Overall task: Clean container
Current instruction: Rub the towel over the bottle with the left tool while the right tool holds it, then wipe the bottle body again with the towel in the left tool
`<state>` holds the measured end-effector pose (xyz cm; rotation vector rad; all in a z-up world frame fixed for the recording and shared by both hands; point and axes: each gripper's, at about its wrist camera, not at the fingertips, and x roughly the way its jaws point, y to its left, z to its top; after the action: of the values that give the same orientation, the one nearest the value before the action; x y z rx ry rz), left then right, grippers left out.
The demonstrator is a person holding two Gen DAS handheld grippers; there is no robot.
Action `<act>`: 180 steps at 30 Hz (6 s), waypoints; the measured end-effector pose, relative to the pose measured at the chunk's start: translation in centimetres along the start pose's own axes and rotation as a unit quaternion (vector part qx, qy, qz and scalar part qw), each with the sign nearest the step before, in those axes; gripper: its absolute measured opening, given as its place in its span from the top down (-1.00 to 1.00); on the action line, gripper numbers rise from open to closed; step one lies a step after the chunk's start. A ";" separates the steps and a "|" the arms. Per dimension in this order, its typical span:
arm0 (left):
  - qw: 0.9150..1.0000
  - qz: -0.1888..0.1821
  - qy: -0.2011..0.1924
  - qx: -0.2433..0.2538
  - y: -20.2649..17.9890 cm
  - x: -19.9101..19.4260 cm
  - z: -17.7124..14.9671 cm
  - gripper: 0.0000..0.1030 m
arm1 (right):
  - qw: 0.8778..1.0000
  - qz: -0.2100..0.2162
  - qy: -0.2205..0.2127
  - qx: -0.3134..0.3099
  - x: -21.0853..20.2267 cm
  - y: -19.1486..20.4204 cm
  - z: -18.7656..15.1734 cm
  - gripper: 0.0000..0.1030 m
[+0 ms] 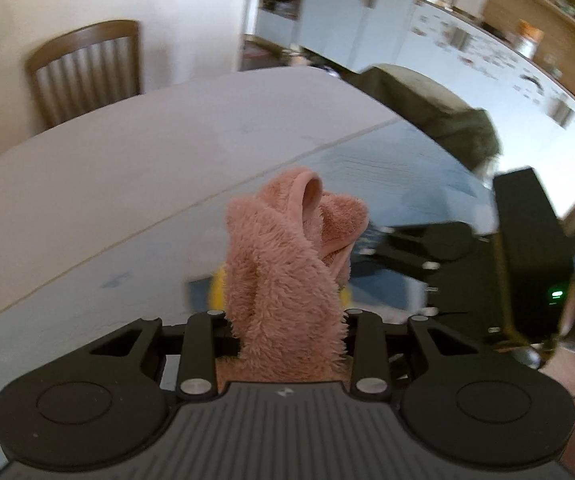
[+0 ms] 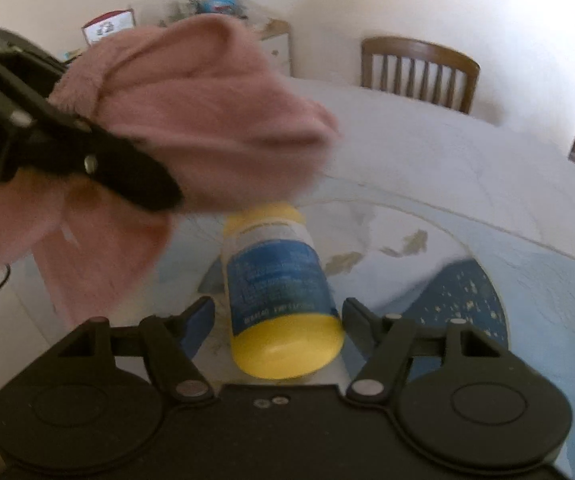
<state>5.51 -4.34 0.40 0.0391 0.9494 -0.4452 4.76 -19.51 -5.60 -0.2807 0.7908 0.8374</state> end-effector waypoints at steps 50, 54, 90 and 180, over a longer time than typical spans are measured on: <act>0.999 -0.019 0.026 -0.023 2.1 2.1 1.3 0.38 | 0.986 -0.001 -0.005 -0.165 -1.1 1.3 -0.9 -0.15; 0.996 -0.064 0.061 0.004 -0.5 4.2 1.2 0.38 | 0.986 0.001 -0.002 -0.168 -1.0 1.3 -0.8 -0.15; 0.985 -0.014 0.094 -0.142 7.1 5.8 -2.6 0.38 | 0.980 0.127 0.049 0.143 1.0 -4.5 -1.6 -0.29; 0.988 0.109 0.107 0.041 5.3 7.1 -1.4 0.42 | 0.996 0.040 0.028 -0.069 -1.7 -0.2 -2.0 -0.24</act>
<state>10.02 -1.69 -6.88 0.2661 1.1231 -0.2806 3.22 -21.60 -5.77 -0.3981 0.8016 0.9658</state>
